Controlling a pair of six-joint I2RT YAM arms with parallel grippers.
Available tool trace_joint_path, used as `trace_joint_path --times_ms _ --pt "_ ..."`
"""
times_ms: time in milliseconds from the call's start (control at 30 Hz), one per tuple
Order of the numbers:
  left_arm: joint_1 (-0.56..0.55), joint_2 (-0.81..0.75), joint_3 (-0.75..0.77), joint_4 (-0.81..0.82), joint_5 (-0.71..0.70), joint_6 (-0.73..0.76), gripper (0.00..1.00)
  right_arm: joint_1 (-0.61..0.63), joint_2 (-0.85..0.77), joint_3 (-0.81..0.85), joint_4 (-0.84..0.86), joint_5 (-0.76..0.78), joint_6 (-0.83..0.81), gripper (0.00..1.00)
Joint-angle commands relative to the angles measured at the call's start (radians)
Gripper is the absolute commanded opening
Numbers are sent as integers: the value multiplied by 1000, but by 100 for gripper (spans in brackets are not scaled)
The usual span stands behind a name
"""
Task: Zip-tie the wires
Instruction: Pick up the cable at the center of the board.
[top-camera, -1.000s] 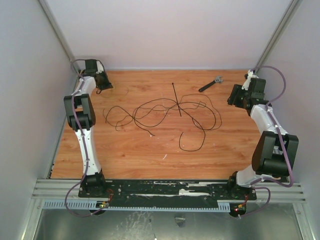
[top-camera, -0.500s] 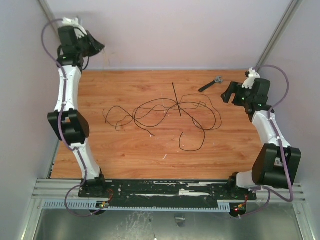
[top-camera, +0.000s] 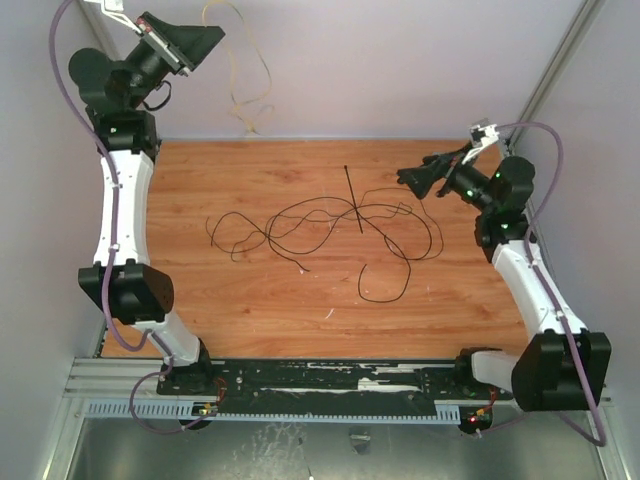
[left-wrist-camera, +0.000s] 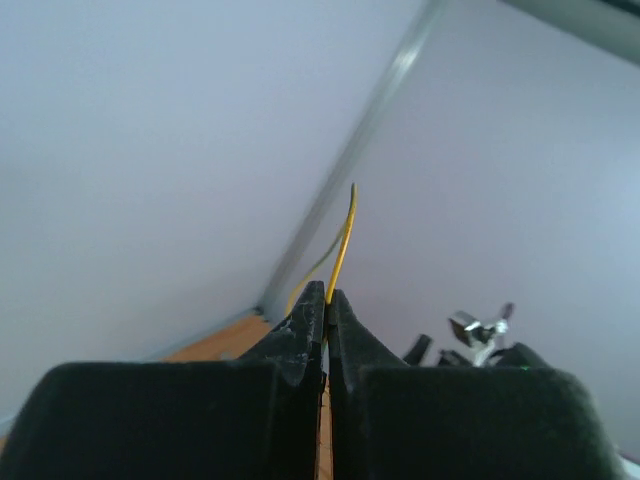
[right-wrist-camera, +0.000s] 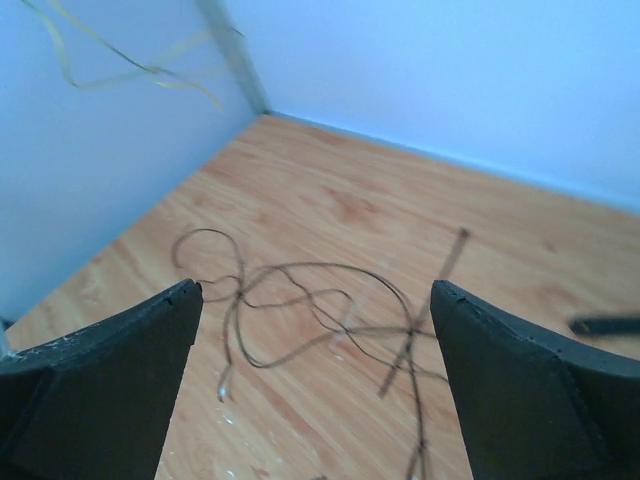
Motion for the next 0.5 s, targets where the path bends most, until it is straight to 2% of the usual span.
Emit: trace_joint_path --times_ms 0,67,167,300,467 --pt "-4 -39 -54 404 108 -375 0 124 -69 -40 238 -27 4 99" --pt "-6 -57 -85 523 107 -503 0 178 -82 -77 289 -7 -39 99" --pt "-17 -72 -105 658 100 -618 0 242 -85 -137 362 3 -77 99" --pt "-48 -78 -92 702 98 -676 0 317 -77 -160 404 10 -75 99" --pt "-71 -70 -51 730 82 -718 1 400 -60 -143 354 44 -134 99"
